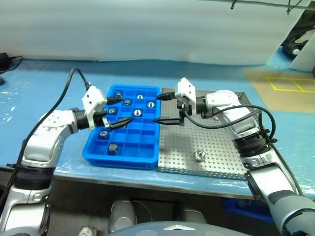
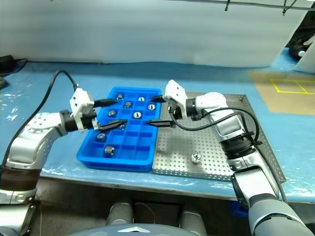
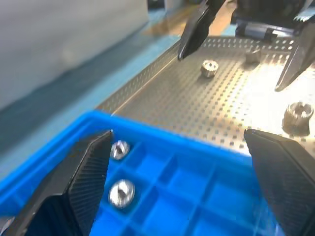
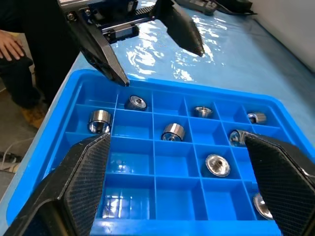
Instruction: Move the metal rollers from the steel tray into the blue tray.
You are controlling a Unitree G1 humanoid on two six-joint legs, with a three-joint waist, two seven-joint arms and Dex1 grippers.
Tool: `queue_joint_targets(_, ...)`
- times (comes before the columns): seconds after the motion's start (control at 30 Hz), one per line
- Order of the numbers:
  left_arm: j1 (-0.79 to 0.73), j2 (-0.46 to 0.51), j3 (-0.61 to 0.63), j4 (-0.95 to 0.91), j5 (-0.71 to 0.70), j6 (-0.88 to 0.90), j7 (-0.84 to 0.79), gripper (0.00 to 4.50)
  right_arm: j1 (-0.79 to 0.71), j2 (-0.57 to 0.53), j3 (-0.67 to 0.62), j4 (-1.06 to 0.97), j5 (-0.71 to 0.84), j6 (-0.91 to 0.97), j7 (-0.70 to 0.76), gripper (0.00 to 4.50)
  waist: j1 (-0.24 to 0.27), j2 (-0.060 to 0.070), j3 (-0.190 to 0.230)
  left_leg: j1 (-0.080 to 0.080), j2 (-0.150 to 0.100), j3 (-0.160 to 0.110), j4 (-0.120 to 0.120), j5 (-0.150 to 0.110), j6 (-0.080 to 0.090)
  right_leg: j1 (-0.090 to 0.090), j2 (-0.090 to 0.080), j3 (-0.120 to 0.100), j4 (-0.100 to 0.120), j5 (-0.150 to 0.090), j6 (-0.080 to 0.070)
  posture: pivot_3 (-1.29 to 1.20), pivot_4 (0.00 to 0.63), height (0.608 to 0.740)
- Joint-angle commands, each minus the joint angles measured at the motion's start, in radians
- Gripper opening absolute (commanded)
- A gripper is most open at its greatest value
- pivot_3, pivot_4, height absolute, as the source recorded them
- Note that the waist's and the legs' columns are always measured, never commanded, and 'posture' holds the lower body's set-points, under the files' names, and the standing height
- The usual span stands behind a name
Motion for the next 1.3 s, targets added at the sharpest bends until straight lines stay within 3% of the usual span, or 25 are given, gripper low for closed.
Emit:
queue_joint_targets(0.03, -0.082, -0.032, -0.058, 0.081, 0.019, -0.045, -0.042, 4.48, 0.017, -0.040, -0.063, -0.053, 0.014, 0.021, -0.023, 4.50, -0.015, 0.000, 0.004, 0.000, 0.000, 0.000, 0.000, 0.000, 0.000, 0.000, 0.000, 0.000, 0.000, 0.000, 0.000, -0.12, 0.150, 0.740)
queue_joint_targets(0.27, -0.282, -0.196, -0.225, 0.337, 0.093, -0.187, -0.186, 4.48, 0.151, -0.165, -0.189, -0.200, 0.033, 0.122, -0.112, 4.50, -0.044, 0.000, 0.014, -0.005, 0.001, 0.001, -0.003, 0.000, 0.000, -0.003, 0.004, 0.003, -0.007, 0.004, -0.006, -0.26, 0.150, 0.740)
queue_joint_targets(0.47, -0.423, -0.337, -0.334, 0.618, 0.165, -0.337, -0.350, 4.48, 0.361, -0.258, -0.348, -0.452, 0.100, 0.271, -0.196, 4.50, -0.089, 0.000, 0.014, -0.005, 0.001, 0.003, -0.017, -0.001, 0.001, -0.002, 0.005, 0.004, -0.022, 0.004, -0.007, -0.46, 0.150, 0.740)
queue_joint_targets(0.8, -0.499, -0.441, -0.418, 0.886, 0.277, -0.578, -0.568, 4.48, 0.635, -0.277, -0.529, -0.770, 0.212, 0.471, -0.350, 4.50, -0.159, 0.001, 0.016, 0.000, 0.001, 0.007, -0.019, -0.004, 0.007, 0.002, 0.006, 0.007, -0.032, 0.004, -0.007, -0.66, 0.150, 0.740)
queue_joint_targets(1.3, -0.536, -0.605, -0.403, 1.148, 0.399, -0.712, -0.423, 4.48, 0.731, -0.301, -0.603, -0.888, 0.332, 0.568, -0.461, 4.50, -0.226, 0.001, 0.017, 0.000, -0.002, 0.009, -0.019, -0.008, 0.013, 0.005, 0.005, 0.012, -0.038, -0.001, 0.001, -0.70, 0.150, 0.740)
